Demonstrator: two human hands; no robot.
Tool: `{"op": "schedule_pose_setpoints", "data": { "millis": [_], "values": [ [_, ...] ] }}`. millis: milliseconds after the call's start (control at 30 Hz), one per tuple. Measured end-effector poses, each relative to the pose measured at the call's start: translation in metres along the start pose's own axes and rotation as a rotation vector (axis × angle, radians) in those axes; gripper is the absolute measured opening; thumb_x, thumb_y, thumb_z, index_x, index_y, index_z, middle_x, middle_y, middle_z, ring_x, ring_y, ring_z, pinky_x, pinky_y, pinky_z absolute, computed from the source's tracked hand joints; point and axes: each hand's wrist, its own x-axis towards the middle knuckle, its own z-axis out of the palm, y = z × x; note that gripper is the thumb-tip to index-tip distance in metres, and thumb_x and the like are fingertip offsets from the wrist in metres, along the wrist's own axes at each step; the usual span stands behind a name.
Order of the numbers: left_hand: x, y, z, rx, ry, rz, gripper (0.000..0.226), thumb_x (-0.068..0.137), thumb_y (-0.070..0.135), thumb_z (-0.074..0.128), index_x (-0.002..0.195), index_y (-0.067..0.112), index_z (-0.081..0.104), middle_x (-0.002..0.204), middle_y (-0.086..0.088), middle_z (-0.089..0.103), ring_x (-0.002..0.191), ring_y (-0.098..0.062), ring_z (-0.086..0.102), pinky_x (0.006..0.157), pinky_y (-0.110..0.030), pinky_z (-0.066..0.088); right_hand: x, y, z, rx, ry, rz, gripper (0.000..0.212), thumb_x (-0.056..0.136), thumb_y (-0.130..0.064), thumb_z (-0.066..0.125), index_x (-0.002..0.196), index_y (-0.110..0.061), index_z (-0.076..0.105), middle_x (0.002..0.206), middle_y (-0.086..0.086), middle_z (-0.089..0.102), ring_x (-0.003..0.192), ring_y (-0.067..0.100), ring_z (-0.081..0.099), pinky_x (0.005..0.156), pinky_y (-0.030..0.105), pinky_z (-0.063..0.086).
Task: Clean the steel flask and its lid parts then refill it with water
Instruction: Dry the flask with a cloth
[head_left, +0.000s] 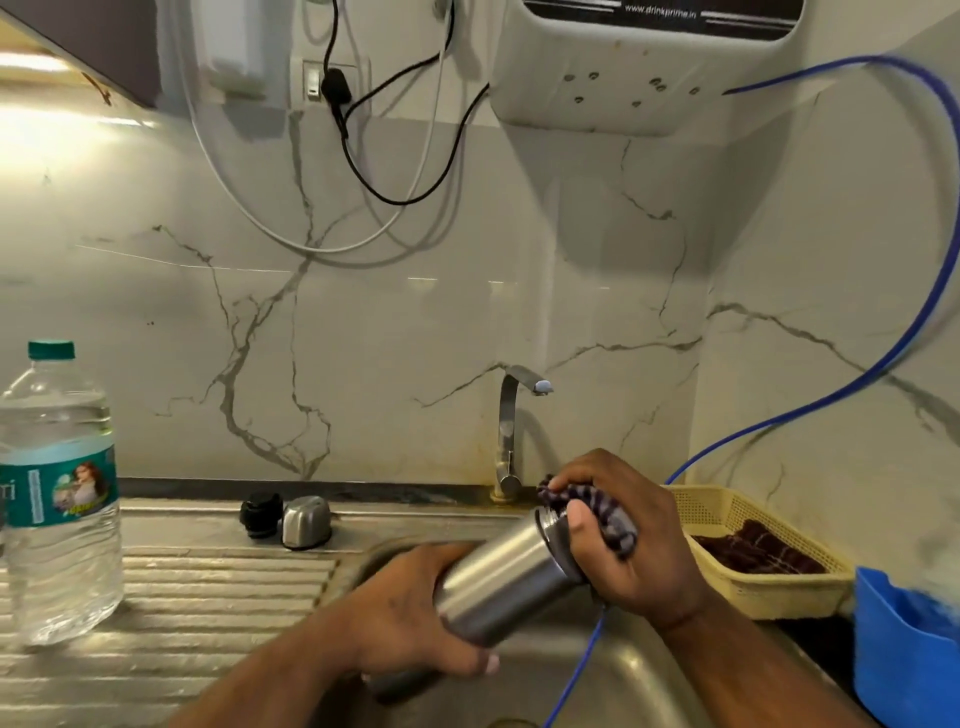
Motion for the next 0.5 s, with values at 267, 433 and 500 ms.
{"op": "schedule_pose_setpoints", "data": {
  "millis": [267, 433, 500],
  "values": [
    [0.004, -0.005, -0.002, 0.754, 0.585, 0.082, 0.098, 0.048, 0.06, 0.09, 0.135, 0.042, 0.046, 0.125, 0.01, 0.062, 0.111, -0.02, 0.06, 0.099, -0.048, 0.045, 0.012, 0.013, 0.022, 0.02, -0.066, 1.122, 0.031, 0.097, -0.036, 0.048, 0.079, -0.013, 0.06, 0.079, 0.008, 0.065, 0.076, 0.024, 0.061, 0.074, 0.037, 0.052],
    [-0.002, -0.01, -0.01, 0.135, 0.327, -0.001, 0.086, 0.063, 0.062, 0.084, 0.131, 0.056, 0.031, 0.119, 0.021, 0.059, 0.104, -0.003, 0.062, 0.092, -0.021, 0.049, 0.017, 0.002, 0.018, 0.642, 0.092, 1.205, 0.037, 0.096, -0.043, 0.056, 0.085, -0.014, 0.076, 0.085, 0.011, 0.074, 0.085, 0.026, 0.069, 0.082, 0.037, 0.052],
    [-0.006, 0.002, -0.006, -0.252, 0.192, -0.017, 0.088, 0.062, 0.067, 0.084, 0.131, 0.053, 0.032, 0.115, 0.018, 0.065, 0.1, -0.005, 0.069, 0.087, -0.024, 0.057, 0.02, -0.013, 0.027, 0.778, 0.171, 1.052, 0.042, 0.093, -0.057, 0.059, 0.098, -0.02, 0.078, 0.099, 0.009, 0.077, 0.098, 0.029, 0.072, 0.095, 0.048, 0.053]
  ]
}}
